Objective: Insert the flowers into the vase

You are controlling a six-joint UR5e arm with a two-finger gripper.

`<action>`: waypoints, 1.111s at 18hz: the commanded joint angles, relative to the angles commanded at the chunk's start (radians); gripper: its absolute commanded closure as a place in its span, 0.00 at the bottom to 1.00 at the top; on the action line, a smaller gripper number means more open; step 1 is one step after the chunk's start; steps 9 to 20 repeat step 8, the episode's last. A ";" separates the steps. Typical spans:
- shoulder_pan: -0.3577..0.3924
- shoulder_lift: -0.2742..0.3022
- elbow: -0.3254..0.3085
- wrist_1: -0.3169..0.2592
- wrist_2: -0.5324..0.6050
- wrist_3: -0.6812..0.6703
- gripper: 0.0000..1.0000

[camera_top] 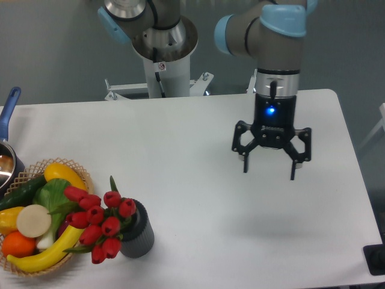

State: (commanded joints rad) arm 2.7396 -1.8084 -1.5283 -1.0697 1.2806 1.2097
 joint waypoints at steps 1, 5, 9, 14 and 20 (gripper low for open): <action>0.003 -0.024 0.079 -0.154 0.056 0.095 0.00; 0.003 -0.095 0.240 -0.427 0.218 0.234 0.00; 0.003 -0.104 0.226 -0.417 0.227 0.235 0.00; 0.003 -0.104 0.226 -0.417 0.227 0.235 0.00; 0.003 -0.104 0.226 -0.417 0.227 0.235 0.00</action>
